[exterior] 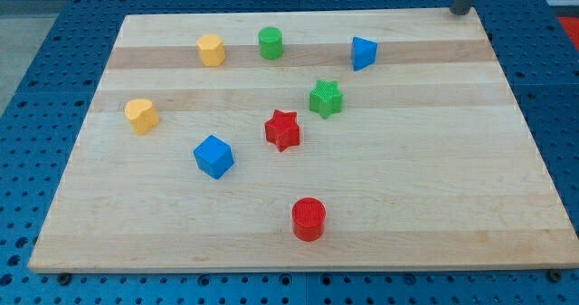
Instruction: Place your arm at the top center of the board
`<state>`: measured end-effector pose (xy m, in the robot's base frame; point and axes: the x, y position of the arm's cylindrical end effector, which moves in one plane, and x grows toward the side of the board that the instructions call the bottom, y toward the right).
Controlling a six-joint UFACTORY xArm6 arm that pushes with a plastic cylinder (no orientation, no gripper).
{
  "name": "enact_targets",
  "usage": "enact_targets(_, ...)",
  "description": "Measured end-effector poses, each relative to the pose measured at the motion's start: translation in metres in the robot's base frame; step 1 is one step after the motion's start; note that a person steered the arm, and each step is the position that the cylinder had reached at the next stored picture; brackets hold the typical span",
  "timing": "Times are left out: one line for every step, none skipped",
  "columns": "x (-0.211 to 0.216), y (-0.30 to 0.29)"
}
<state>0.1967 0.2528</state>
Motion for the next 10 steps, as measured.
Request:
enact_targets(-0.001,-0.033)
enact_targets(-0.005,-0.053)
enact_targets(-0.005,-0.054)
enact_targets(-0.005,-0.071)
enact_targets(-0.005,-0.101)
enact_targets(-0.004,-0.136)
enact_targets(-0.004,-0.171)
enact_targets(-0.004,-0.205)
enact_targets(-0.004,-0.232)
enact_targets(-0.004,-0.254)
